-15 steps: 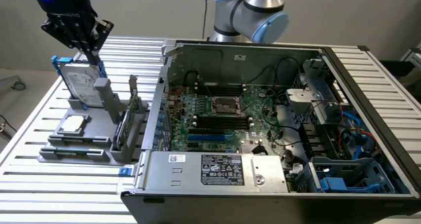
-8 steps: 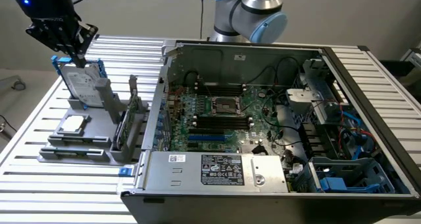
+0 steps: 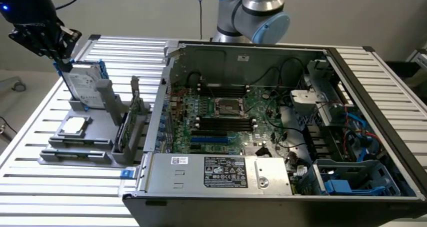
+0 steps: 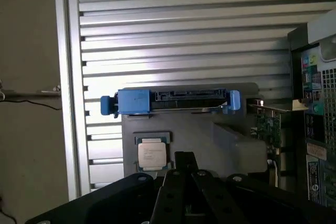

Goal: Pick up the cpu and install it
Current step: 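Reach for the cpu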

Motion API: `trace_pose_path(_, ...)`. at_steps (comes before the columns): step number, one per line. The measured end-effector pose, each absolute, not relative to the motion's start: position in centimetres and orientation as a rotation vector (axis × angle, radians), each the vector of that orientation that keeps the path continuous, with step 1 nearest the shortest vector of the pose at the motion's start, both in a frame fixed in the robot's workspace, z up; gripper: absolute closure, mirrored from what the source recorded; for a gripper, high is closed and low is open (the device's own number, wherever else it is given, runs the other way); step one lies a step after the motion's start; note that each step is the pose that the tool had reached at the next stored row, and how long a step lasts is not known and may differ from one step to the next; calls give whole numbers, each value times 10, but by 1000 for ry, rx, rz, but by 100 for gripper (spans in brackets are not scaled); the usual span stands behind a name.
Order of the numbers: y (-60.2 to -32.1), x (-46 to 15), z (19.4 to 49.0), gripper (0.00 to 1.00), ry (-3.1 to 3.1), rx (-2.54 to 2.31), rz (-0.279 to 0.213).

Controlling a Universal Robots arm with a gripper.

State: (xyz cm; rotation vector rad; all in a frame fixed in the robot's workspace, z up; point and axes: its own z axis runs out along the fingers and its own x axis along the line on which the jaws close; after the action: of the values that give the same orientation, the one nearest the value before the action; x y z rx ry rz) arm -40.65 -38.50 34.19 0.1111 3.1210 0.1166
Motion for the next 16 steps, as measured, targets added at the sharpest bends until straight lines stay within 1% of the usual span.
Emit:
trace_pose_path(5, -385, -425, 337, 89, 3129, 112, 111)
trace_pose_path(12, -385, -426, 335, 89, 3163, 104, 45)
trace_pose_path(16, -385, -426, 334, 89, 3163, 102, 44)
